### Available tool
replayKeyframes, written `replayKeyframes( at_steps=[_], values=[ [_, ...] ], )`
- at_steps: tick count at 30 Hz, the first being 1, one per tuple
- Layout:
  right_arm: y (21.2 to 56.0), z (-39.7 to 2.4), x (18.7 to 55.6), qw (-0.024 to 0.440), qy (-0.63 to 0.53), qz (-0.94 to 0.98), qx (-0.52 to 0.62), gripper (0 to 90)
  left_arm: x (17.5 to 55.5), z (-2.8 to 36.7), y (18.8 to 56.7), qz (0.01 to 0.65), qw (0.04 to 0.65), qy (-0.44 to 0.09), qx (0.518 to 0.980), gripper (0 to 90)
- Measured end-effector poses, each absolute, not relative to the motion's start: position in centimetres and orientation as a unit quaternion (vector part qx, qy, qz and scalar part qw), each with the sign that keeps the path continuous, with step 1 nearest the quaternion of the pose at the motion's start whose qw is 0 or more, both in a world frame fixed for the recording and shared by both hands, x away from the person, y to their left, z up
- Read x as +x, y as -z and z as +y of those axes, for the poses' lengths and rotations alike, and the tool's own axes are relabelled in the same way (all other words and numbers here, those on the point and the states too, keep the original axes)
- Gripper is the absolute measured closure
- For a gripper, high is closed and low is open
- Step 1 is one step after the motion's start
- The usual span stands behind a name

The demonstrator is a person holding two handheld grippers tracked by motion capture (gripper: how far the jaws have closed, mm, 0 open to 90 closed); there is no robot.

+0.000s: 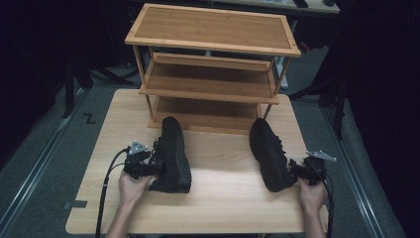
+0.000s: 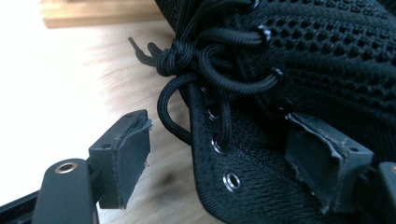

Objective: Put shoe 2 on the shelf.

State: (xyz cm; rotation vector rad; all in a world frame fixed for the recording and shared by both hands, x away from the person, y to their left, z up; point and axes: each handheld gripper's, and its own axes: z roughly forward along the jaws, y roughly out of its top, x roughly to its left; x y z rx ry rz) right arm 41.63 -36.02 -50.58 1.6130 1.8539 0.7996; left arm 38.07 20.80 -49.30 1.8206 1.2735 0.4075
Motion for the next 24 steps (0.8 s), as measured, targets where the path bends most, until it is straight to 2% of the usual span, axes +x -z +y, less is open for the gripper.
replayKeyframes(
  at_steps=[9,24],
  values=[
    [50.6,-36.0,41.6,0.274,-0.298,0.69,0.6,40.7,39.4,18.0,48.0,0.481,0.433,-0.158,0.746,23.8],
    [50.6,-36.0,41.6,0.274,-0.299,0.691,0.598,40.2,40.8,14.7,47.2,0.471,0.426,-0.15,0.758,28.8]
  ],
)
